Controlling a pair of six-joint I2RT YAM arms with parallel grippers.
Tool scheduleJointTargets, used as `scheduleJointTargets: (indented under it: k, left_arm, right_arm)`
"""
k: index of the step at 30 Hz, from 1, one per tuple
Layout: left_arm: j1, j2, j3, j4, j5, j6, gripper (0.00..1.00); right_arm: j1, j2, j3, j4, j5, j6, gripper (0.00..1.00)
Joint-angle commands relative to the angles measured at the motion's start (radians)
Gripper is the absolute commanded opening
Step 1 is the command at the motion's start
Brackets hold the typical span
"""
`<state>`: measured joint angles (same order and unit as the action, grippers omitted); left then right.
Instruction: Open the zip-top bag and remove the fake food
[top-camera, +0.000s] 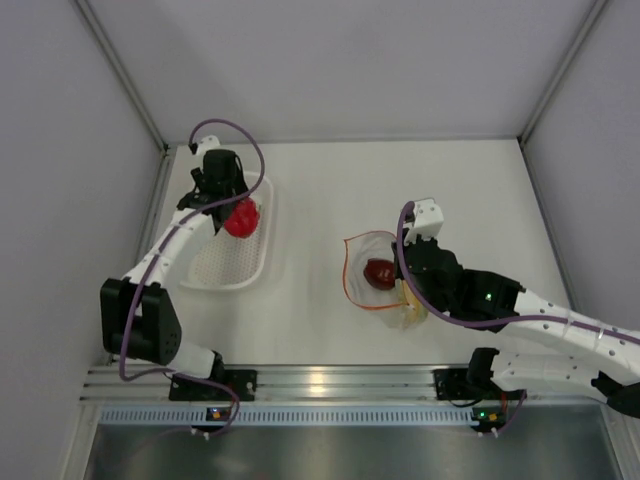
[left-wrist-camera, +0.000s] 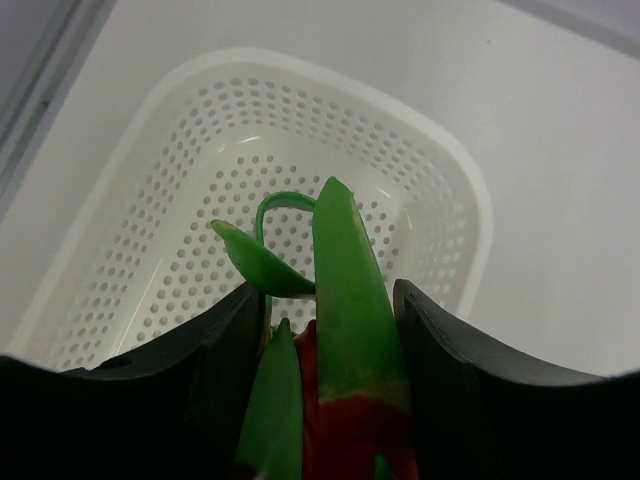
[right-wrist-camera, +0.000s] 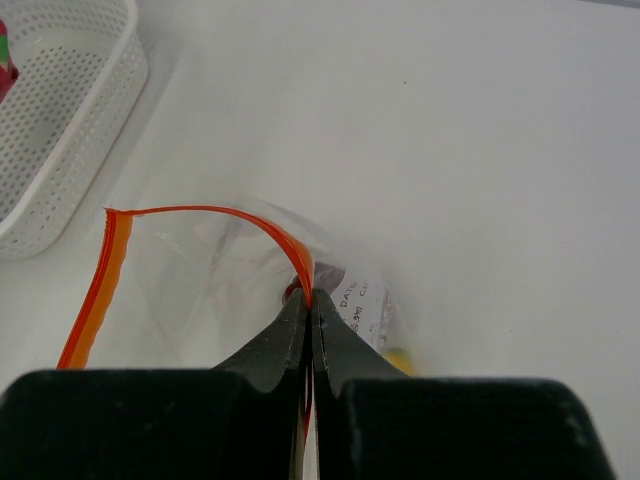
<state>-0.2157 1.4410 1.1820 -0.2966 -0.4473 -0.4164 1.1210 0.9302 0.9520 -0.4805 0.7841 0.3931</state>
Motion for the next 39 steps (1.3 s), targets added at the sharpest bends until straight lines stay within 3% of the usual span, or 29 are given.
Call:
scheduleJointTargets:
  k: [1,9,12,13,15,19,25,30,33,34,39]
  left_arm:
    - [0.042,0.118,0.105,-0.01,0.137,0.057,0.0]
    - [0.139,0.338,0.199,-0.047,0.262,0.018,0.0]
    - [0.139,0.369,0.217,-0.064,0.265,0.021,0.22]
    - [0.139,0.365,0.217,-0.071,0.263,0.022,0.51]
    - [0.139,0.337,0.215,-0.082,0.243,0.018,0.82]
    - [0.139,0.276,0.215,-0.102,0.211,0.022,0.99]
    - [0.136,0.113,0.208,-0.147,0.304,-0.018,0.99]
    - [0.047,-0.107,0.142,-0.145,0.409,-0.1,0.97]
    - [-0.104,-0.232,0.117,-0.144,0.302,-0.14,0.95]
    - [-0.204,-0.252,0.116,-0.145,0.279,-0.153,0.94]
    - [-0.471,-0.303,0.13,-0.145,0.185,-0.191,0.84]
  right_arm:
    - [-0.01,-0.011,0.04,0.002,-0.006,-0.003,0.0]
    - [-0.021,-0.014,0.054,0.014,-0.066,-0.01,0.0]
    - [-0.021,-0.014,0.054,0.019,-0.083,-0.007,0.0]
    - [-0.023,-0.014,0.054,0.019,-0.085,-0.004,0.0]
    - [-0.024,-0.014,0.054,0.02,-0.089,-0.002,0.0]
    - [-0.024,-0.005,0.062,0.023,-0.085,0.015,0.0]
    - [-0.024,0.021,0.093,0.01,-0.056,0.069,0.0]
    - [-0.024,0.056,0.12,-0.004,-0.019,0.128,0.0]
    - [-0.023,0.074,0.126,-0.01,0.006,0.159,0.0]
    - [-0.024,0.078,0.125,-0.01,0.021,0.171,0.0]
    - [-0.024,0.108,0.091,0.017,0.052,0.257,0.0]
